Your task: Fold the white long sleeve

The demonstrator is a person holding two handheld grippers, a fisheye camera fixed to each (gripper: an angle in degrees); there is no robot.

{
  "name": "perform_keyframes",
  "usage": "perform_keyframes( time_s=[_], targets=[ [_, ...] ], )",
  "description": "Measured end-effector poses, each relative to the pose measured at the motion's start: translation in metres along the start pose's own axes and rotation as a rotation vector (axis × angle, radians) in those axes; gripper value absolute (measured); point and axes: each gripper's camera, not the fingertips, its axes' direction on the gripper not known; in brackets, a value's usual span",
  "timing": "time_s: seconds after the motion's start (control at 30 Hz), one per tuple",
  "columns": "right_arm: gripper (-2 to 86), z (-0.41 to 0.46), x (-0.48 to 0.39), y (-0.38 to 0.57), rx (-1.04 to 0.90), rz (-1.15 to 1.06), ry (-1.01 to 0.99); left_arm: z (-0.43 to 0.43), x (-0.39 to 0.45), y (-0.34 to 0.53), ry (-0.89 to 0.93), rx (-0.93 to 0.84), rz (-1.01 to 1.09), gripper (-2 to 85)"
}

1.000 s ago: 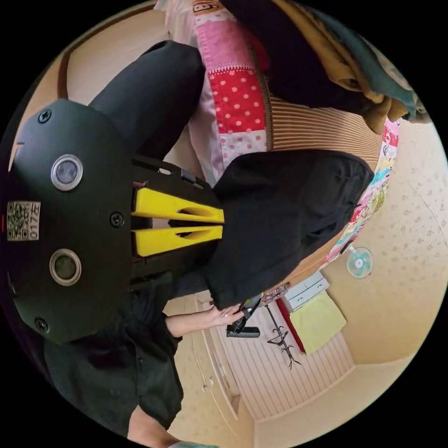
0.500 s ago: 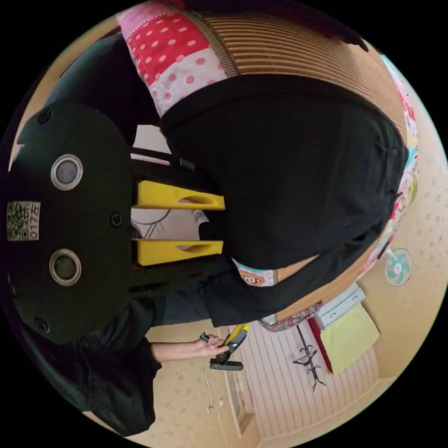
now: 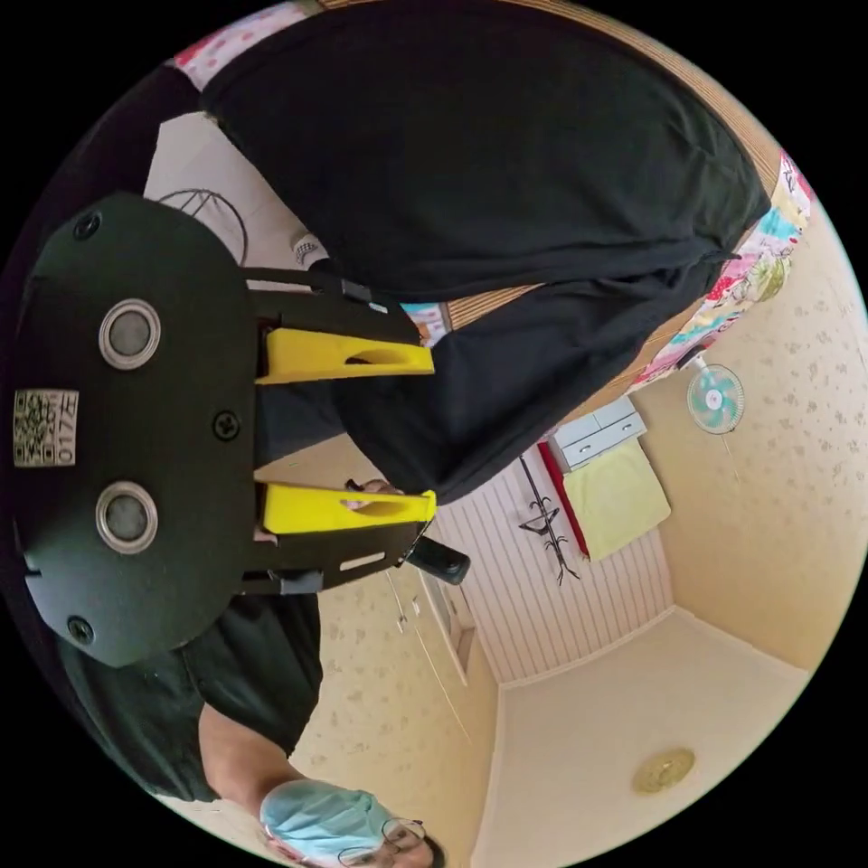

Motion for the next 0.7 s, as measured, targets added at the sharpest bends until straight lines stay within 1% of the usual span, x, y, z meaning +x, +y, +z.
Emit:
perform_keyframes(
  time_s=[0.07, 0.13, 0.2, 0.23, 0.27, 0.3, 0.33, 0.37, 0.43, 0.5, 0.53, 0.57, 0.6, 0.63, 0.7],
  targets=[
    [2.1, 0.037, -0.007, -0.015, -0.057, -0.032, -0.082, -0.004, -0.028, -0.010, 0.156, 0.007, -0.050, 18.6],
    [2.4, 0.076, -0.010, -0.025, -0.203, -0.041, -0.122, -0.008, -0.045, -0.007, 0.282, 0.021, -0.063, 16.5],
    [3.0, 0.115, -0.010, -0.031, -0.403, -0.076, -0.102, -0.006, -0.054, -0.001, 0.177, -0.021, -0.089, 13.4],
    [3.3, 0.119, -0.008, -0.032, -0.436, -0.089, -0.116, -0.006, -0.053, 0.004, 0.060, -0.033, -0.079, 7.7],
    [3.9, 0.122, -0.003, -0.039, -0.484, -0.111, -0.167, -0.006, -0.051, 0.011, 0.022, -0.016, -0.068, 4.7],
    [4.6, 0.115, 0.007, -0.051, -0.485, -0.125, -0.227, -0.005, -0.051, 0.013, 0.007, -0.016, -0.067, 4.4],
    [5.0, 0.110, 0.014, -0.059, -0.468, -0.123, -0.242, -0.003, -0.047, 0.016, -0.014, -0.021, -0.051, 3.9],
    [6.0, 0.096, 0.032, -0.082, -0.412, -0.098, -0.233, -0.001, -0.043, 0.018, -0.036, -0.021, -0.031, 3.2],
    [7.1, 0.076, 0.071, -0.125, -0.295, -0.024, -0.137, 0.002, -0.035, 0.021, -0.073, -0.016, -0.012, 1.2],
    [8.4, 0.060, 0.140, -0.189, -0.169, 0.221, 0.144, 0.006, -0.026, 0.021, -0.087, -0.019, 0.016, 0.4],
    [8.7, 0.058, 0.158, -0.204, -0.152, 0.294, 0.225, 0.008, -0.020, 0.019, -0.096, -0.026, 0.038, 0.1],
    [9.8, 0.059, 0.192, -0.232, -0.118, 0.428, 0.375, 0.011, -0.015, 0.017, -0.105, -0.037, 0.062, 0.0],
    [11.4, 0.065, 0.219, -0.261, -0.083, 0.473, 0.475, 0.013, -0.012, 0.015, -0.109, -0.044, 0.073, -0.1],
    [11.7, 0.071, 0.229, -0.275, -0.072, 0.478, 0.516, 0.016, -0.008, 0.013, -0.116, -0.057, 0.093, -0.2],
    [12.9, 0.100, 0.269, -0.320, -0.076, 0.497, 0.677, 0.022, -0.004, 0.011, -0.117, -0.071, 0.116, -0.3]
  ],
)
